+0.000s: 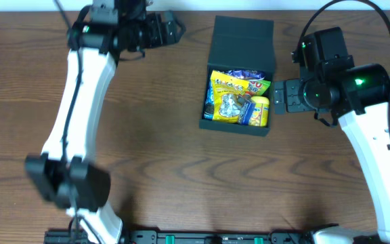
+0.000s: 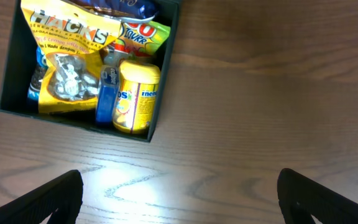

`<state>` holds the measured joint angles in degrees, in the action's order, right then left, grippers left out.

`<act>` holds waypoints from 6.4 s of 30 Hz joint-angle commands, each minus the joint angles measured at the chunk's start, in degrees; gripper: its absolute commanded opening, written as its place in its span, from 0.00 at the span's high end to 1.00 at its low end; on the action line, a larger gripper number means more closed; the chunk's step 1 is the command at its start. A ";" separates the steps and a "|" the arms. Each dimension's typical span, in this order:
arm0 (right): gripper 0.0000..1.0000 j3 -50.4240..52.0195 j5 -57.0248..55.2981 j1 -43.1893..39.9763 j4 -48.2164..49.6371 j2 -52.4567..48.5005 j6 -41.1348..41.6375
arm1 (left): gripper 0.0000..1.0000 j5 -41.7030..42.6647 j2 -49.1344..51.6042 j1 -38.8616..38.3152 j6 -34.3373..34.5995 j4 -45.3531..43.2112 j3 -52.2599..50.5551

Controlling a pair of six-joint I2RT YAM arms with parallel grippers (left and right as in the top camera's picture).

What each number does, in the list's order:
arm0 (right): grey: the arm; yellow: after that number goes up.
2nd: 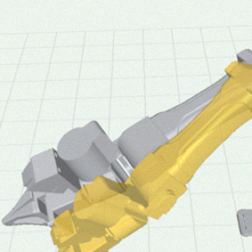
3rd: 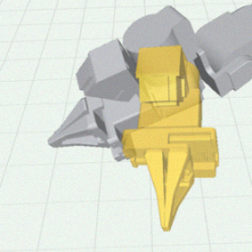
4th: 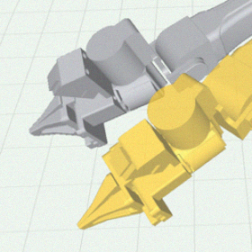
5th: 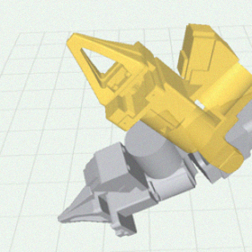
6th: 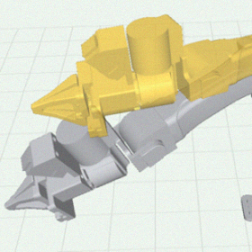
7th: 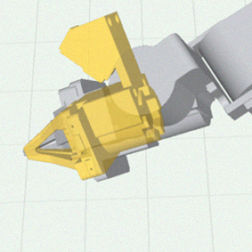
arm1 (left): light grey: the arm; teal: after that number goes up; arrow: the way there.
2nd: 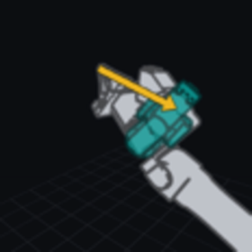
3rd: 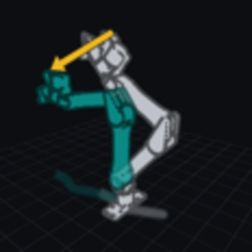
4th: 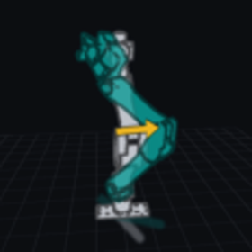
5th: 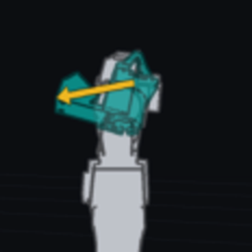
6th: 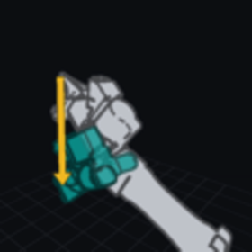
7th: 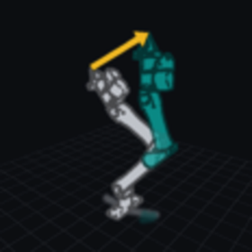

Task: Pack container
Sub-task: 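Raise the left gripper toward the box's open lid, then push the open lid forward with the left gripper to close it, then bring both grippers to the box's left and right sides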

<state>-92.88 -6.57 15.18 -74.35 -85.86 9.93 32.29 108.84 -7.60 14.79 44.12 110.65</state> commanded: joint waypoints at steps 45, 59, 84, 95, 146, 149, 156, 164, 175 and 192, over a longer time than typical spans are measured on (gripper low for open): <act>0.01 4.13 -0.90 -0.26 4.66 0.04 3.37 | 0.05 9.73 33.68 -8.94 13.51 -26.64 8.35; 0.01 4.98 -0.98 -0.26 5.42 0.04 3.34 | 0.05 24.04 33.68 -10.32 9.53 -32.65 8.35; 0.01 4.98 -2.71 -0.26 5.62 0.04 3.34 | 0.04 53.99 31.58 -6.16 11.19 -43.93 14.29; 0.01 4.98 -5.27 -0.26 5.68 0.04 3.34 | 0.04 46.29 28.22 -5.99 -6.62 -18.14 14.29; 0.01 17.03 -2.45 7.76 16.31 0.02 3.34 | 0.04 -20.33 -23.02 -14.95 -16.17 16.83 -32.02; 0.01 19.52 -2.45 8.07 19.10 0.04 3.37 | 0.04 -24.30 -24.57 -15.45 -11.87 13.09 -38.56; 0.01 27.50 -2.45 8.04 28.89 -0.02 3.37 | 0.04 -27.41 -24.59 -21.44 -5.90 1.03 -49.00; 0.01 34.60 -2.45 8.04 40.15 -0.09 4.17 | 0.04 -33.20 -24.50 -29.66 -3.87 -0.85 -49.77; 0.01 39.34 -2.67 8.04 45.70 -1.49 4.87 | 0.04 -34.25 -24.44 -32.72 0.48 -0.50 -50.56; 0.01 43.12 -6.14 8.04 45.24 -1.53 8.28 | 0.04 -35.93 -23.78 -32.72 3.19 -6.54 -56.28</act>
<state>-52.34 -9.37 22.79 -27.49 -85.86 17.91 -1.58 84.64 -40.21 16.99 38.37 54.46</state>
